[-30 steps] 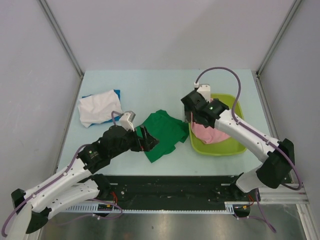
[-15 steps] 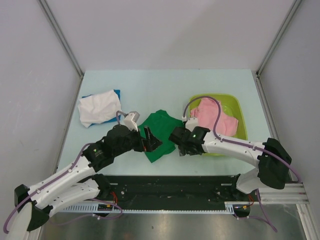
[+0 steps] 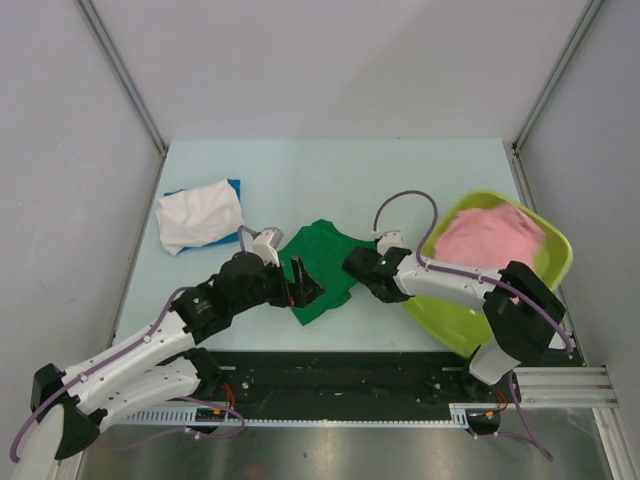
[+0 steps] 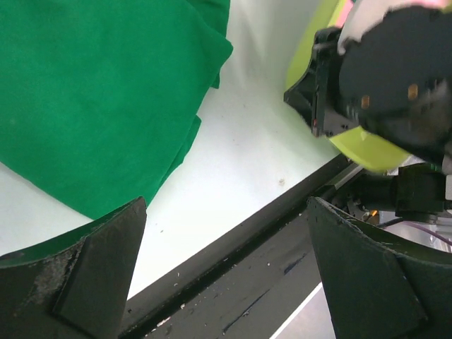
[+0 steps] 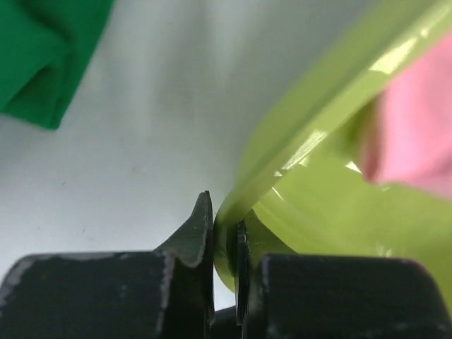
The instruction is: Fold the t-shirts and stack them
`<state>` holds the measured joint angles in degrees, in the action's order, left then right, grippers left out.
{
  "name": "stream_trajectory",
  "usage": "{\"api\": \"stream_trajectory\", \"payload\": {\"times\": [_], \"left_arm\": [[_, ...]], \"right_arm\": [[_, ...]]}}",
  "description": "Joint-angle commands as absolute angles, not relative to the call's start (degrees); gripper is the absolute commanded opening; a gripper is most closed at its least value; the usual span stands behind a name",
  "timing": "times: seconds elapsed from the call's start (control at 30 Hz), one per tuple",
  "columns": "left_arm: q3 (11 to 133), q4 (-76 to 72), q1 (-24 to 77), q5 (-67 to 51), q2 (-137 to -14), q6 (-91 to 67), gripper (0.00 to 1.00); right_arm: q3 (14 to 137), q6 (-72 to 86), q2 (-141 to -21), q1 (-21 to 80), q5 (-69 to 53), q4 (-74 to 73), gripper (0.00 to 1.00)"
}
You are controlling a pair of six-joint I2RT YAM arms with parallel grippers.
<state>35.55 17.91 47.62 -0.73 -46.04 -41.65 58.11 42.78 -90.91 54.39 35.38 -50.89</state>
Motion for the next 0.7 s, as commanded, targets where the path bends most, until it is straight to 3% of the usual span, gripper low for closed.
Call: {"api": "stream_trajectory", "payload": {"times": [0.0, 0.23, 0.67], "left_arm": [[35.2, 15.2, 47.8, -1.6, -47.2, -42.0, 1.0], [35.6, 13.9, 47.8, -1.8, -49.4, -41.9, 1.0], [38.8, 15.3, 47.8, 1.8, -52.6, -41.0, 1.0]], "right_arm": [[57.3, 45.8, -92.0, 48.1, 34.9, -46.4, 0.0], [58.4, 35.7, -92.9, 33.0, 27.8, -36.5, 0.0], [79.0, 26.1, -103.6, 18.2, 18.7, -31.3, 0.0]]}}
